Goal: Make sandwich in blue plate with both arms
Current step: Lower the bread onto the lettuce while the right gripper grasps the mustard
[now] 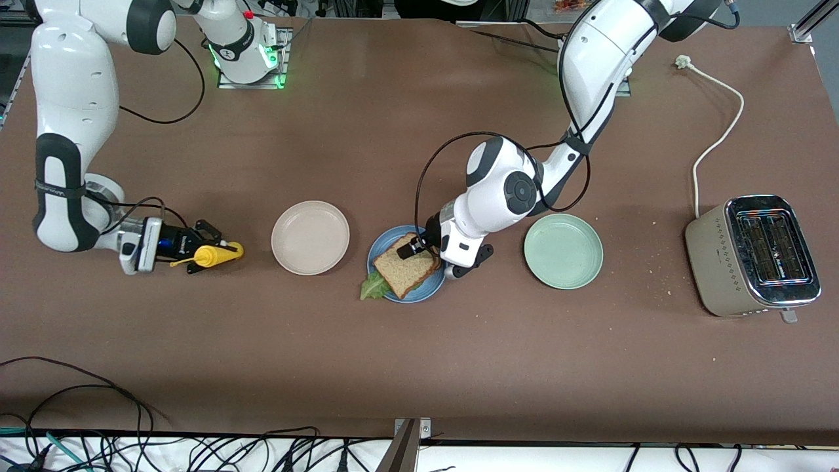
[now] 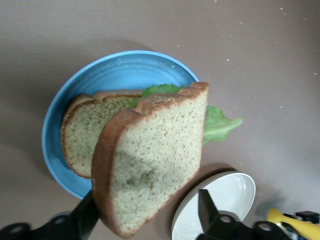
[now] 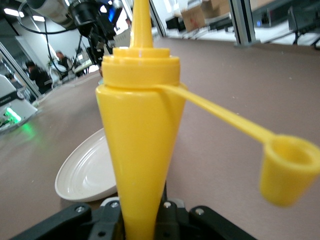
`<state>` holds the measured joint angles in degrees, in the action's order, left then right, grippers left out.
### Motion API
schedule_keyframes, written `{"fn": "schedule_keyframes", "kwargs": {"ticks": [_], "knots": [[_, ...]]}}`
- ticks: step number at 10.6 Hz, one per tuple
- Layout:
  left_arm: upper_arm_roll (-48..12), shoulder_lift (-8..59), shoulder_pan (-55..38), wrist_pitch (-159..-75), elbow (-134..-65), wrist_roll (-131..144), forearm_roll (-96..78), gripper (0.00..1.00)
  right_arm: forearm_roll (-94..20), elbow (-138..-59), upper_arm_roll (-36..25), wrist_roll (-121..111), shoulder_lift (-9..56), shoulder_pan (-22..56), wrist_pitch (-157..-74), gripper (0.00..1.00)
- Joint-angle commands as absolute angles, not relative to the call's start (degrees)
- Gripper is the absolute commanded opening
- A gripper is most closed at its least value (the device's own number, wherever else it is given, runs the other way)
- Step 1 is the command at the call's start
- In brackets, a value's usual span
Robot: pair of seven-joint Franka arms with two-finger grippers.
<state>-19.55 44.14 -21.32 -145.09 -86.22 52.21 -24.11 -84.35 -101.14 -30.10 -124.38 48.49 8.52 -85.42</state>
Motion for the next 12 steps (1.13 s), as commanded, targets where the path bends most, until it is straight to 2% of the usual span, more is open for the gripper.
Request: {"fn": "schedule_keyframes", "kwargs": {"ticks": [1,3,7,10,12], "knots": [[-19.0,43.0,-20.3,-140.1,-86.1,51.1,-22.3,1.00,-73.7,-90.8,-35.8,-107.5,48.0,13.9,-85.5,0.18],[-19.0,42.8,-20.1,-136.1,-85.9,51.2,-19.5,1.00,-72.3,-86.5,-35.9,-101.4,48.0,15.4,-86.0,0.18],[-19.0,39.1,-17.3,-130.3,-85.6,51.2,-19.3,1.00,-59.5,-75.1,-36.1,-83.6,48.0,20.8,-86.6,0.18],[-19.1,33.6,-12.4,-118.4,-81.9,51.2,-13.5,1.00,-49.7,-68.5,-36.2,-75.0,48.0,26.8,-87.3,0.18],[-19.2,30.5,-8.4,-111.0,-80.5,50.5,-7.8,1.00,-43.7,-68.2,-37.5,-73.8,47.9,32.9,-88.6,0.18]]}}
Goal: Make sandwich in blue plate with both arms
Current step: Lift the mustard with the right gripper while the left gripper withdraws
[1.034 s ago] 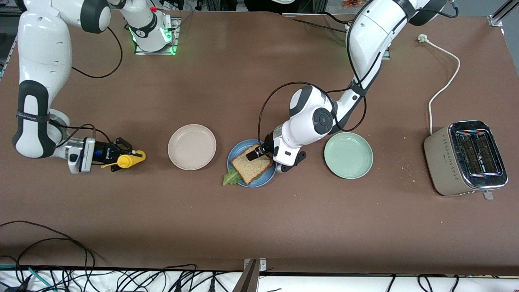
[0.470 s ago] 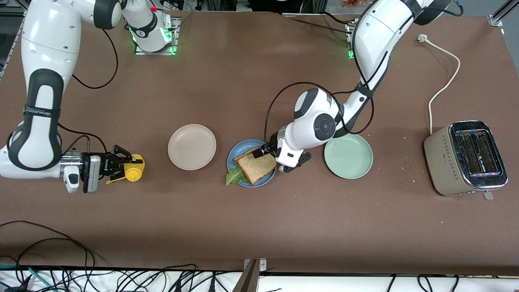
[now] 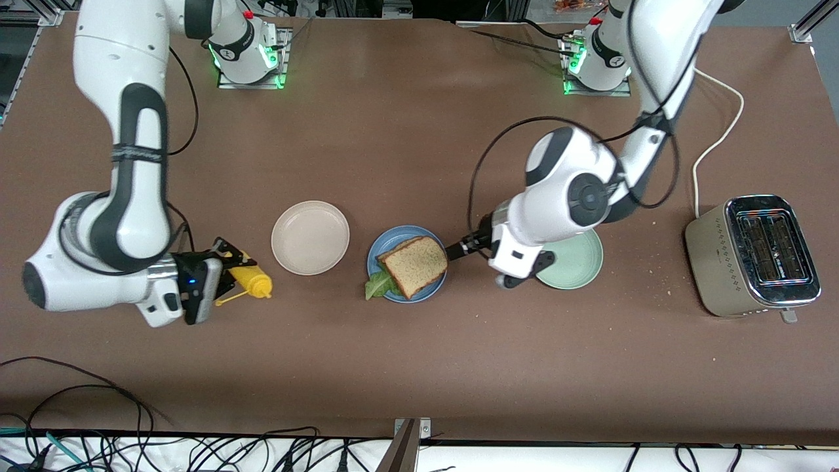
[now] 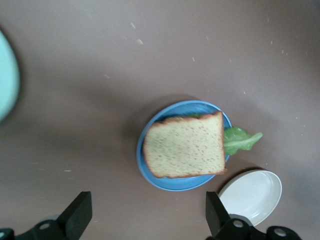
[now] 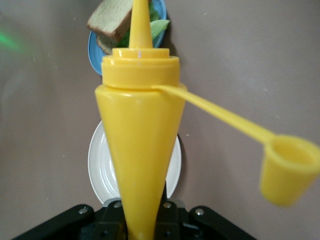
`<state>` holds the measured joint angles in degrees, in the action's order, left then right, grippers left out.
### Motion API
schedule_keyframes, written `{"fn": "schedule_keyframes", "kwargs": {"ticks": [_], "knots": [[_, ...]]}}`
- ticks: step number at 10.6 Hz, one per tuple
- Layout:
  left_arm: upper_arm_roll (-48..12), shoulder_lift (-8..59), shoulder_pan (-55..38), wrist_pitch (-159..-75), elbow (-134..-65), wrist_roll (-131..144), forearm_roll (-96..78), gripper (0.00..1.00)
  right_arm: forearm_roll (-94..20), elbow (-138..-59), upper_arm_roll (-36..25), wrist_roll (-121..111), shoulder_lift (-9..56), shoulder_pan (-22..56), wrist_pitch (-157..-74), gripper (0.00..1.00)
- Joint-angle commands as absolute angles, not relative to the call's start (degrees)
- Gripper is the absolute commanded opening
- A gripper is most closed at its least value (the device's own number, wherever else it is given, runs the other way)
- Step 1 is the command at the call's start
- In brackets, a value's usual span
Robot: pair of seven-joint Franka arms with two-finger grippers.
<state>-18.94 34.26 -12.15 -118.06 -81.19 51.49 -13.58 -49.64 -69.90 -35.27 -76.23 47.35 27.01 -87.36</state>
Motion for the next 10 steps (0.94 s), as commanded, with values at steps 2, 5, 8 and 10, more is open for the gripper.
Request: {"fn": "schedule_keyframes", "kwargs": {"ticks": [2,5,8,10], "knots": [[-19.1,28.4,-3.5,-103.8,-77.5,44.6,-4.5,1.00,-40.1,-68.3,-40.3,-70.6,48.0,39.8,-90.2,0.18],[-19.0,27.9,5.1,-93.1,-70.8,31.6,-2.0,1.00,-24.0,-68.3,-41.2,-62.8,48.1,50.8,-94.7,0.18],[-19.3,27.6,7.6,-91.6,-68.8,19.6,14.3,1.00,-7.3,-68.6,-40.9,-55.9,49.5,59.8,-95.9,0.18],[-19.8,26.8,10.7,-91.7,-68.7,12.9,14.7,1.00,1.4,-68.9,-40.8,-54.4,49.9,63.6,-95.8,0.18]]}}
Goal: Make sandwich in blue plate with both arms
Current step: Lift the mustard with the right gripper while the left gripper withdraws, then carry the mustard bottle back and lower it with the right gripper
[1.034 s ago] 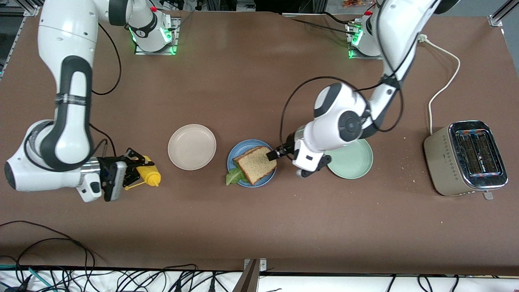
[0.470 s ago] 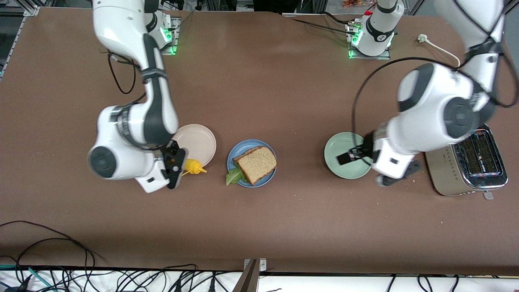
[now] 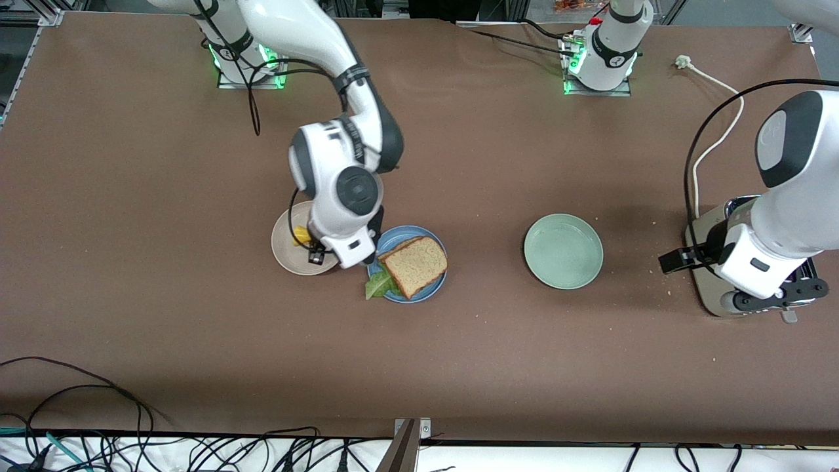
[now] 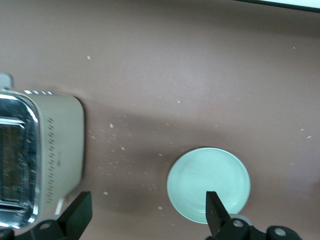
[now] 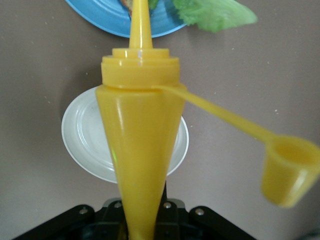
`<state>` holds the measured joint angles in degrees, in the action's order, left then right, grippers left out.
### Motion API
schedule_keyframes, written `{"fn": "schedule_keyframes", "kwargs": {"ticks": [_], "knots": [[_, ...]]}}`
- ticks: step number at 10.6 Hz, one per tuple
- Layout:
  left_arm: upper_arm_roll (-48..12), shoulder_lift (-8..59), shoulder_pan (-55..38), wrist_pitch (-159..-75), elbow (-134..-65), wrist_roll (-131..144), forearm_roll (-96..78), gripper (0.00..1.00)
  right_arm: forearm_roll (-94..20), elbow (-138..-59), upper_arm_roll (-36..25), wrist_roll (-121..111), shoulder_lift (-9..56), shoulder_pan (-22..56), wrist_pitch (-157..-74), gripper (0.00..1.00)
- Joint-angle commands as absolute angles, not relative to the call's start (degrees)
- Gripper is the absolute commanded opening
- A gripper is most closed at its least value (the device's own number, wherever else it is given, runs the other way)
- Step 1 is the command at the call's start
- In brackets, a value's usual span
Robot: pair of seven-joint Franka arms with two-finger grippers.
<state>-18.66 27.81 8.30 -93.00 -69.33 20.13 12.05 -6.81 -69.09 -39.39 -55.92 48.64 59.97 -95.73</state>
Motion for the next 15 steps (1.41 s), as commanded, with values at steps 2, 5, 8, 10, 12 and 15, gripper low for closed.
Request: {"fn": "schedule_keyframes", "kwargs": {"ticks": [2,5,8,10,12,15], "knots": [[-19.8,26.7,13.1,-91.8,-68.7,10.7,10.2,1.00,8.1,-68.9,-40.8,-54.4,50.4,65.6,-95.5,0.18],[-19.7,26.4,15.1,-91.9,-68.7,8.3,8.0,1.00,13.2,-68.9,-40.8,-54.7,50.6,66.6,-95.2,0.18],[-19.6,26.4,16.8,-93.6,-68.8,7.3,7.9,1.00,11.6,-68.8,-41.2,-55.7,49.2,66.1,-95.2,0.16],[-19.5,26.4,17.0,-94.6,-68.8,6.9,8.0,1.00,1.9,-68.7,-41.7,-59.0,47.9,61.0,-95.3,0.15],[-19.5,26.5,16.8,-94.7,-68.8,6.9,7.9,1.00,-12.5,-68.7,-41.7,-65.5,46.2,53.7,-95.3,0.15],[-19.6,26.5,16.8,-95.9,-68.9,7.0,7.9,1.00,-32.0,-69.0,-41.5,-76.3,45.4,44.6,-95.1,0.15]]}}
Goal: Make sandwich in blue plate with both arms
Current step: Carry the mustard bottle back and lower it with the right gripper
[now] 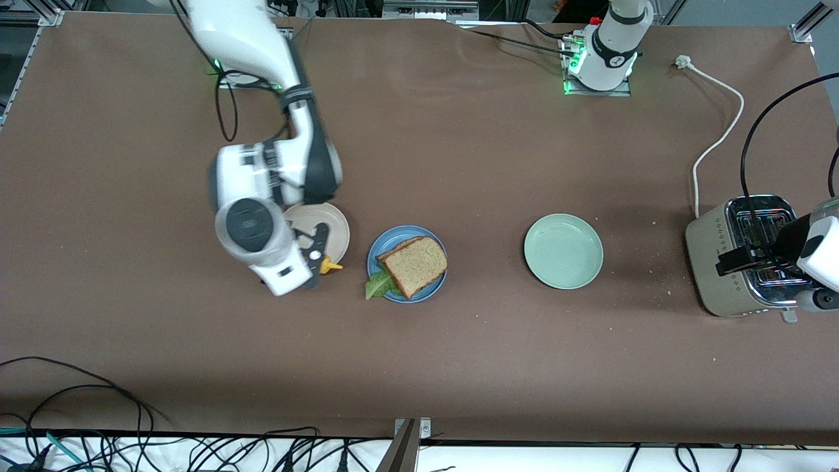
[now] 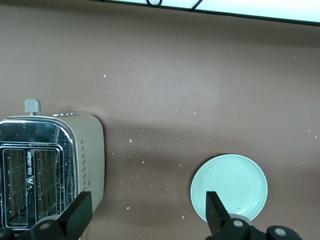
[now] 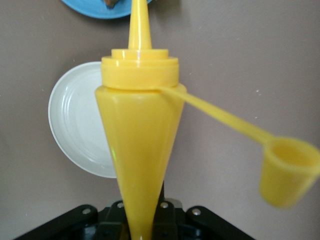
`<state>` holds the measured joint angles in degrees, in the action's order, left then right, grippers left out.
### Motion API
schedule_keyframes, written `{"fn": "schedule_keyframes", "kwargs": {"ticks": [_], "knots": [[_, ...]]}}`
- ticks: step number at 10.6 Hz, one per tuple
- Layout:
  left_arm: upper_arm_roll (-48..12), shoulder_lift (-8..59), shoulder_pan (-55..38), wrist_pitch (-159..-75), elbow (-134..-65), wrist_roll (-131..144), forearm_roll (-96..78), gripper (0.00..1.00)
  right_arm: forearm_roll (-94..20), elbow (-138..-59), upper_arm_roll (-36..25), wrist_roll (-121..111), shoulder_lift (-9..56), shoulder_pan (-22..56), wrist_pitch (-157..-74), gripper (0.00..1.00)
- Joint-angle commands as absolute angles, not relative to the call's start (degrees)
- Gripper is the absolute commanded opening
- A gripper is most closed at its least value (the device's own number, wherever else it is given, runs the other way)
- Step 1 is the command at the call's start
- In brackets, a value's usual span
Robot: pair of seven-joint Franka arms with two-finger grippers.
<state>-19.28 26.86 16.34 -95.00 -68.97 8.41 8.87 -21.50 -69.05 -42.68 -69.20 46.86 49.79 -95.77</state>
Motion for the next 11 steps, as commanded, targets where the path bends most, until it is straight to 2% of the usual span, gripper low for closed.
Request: {"fn": "schedule_keyframes", "kwargs": {"ticks": [1,5,8,10,11], "knots": [[-19.6,26.5,16.9,-95.9,-68.8,7.0,7.9,1.00,-35.3,-69.4,-41.6,-79.6,45.3,43.0,-93.4,0.15],[-19.4,26.5,17.8,-95.9,-68.9,6.9,7.9,1.00,-53.7,-74.2,-41.1,-96.6,45.4,33.3,-86.4,0.15],[-19.5,26.5,17.9,-95.9,-68.9,6.9,8.1,1.00,-63.6,-78.7,-40.4,-113.1,46.8,25.3,-77.8,0.15],[-19.5,26.5,17.9,-95.9,-68.9,7.0,8.1,1.00,-65.7,-79.8,-36.3,-122.6,48.5,18.4,-73.7,0.15],[-19.5,26.5,17.9,-95.9,-68.9,7.0,8.1,1.00,-65.8,-79.8,-32.1,-125.0,49.4,14.3,-72.9,0.15]]}}
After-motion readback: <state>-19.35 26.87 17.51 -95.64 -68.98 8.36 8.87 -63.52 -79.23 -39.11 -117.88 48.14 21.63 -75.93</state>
